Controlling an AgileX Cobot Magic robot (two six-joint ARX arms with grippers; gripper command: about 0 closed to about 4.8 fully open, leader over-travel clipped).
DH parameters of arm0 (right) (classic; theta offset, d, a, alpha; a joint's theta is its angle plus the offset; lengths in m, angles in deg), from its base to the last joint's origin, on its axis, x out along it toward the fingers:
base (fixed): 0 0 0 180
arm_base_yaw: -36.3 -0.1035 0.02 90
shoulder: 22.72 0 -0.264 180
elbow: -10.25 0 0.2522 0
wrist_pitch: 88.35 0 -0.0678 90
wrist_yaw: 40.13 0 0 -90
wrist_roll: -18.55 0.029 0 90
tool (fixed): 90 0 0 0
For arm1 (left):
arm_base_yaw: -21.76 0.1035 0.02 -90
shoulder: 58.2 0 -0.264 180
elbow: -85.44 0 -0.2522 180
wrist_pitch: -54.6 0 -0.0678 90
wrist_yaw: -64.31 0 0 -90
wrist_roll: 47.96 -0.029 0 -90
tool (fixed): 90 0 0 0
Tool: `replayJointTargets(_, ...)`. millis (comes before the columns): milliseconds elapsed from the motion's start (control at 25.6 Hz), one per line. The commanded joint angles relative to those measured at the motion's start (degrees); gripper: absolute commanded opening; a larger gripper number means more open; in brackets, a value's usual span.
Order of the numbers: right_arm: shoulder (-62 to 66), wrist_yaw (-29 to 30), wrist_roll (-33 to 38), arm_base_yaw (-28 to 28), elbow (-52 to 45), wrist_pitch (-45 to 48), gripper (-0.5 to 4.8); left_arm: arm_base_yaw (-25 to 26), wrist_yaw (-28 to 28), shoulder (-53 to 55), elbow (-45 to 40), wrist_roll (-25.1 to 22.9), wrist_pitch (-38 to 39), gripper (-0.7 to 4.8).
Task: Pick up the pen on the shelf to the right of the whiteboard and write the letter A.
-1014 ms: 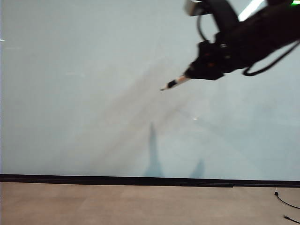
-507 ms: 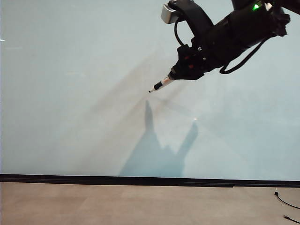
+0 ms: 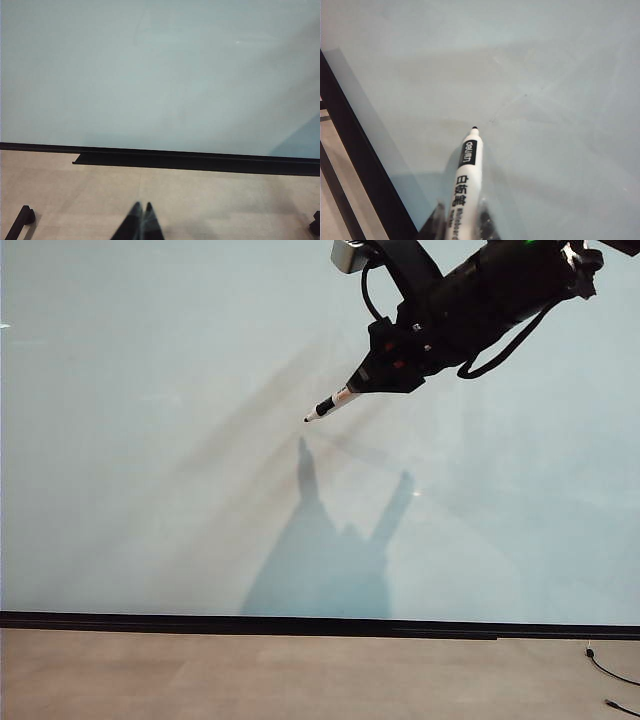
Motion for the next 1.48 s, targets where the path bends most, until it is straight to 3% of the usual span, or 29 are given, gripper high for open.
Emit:
replayJointTargets(39,0.39,-0.02,-0.15,0.00,0.61,0.57,-0.04,-0.02,0.17,0.02,0.15,-0.24,-0.33,-0.04)
replayJointTargets(1482,-0.35,-6.25,-1.05,0.13,2.08,1.42,-0.04,-0.02,0.17,0.02,0.15,-0.26,-0.35,-0.05)
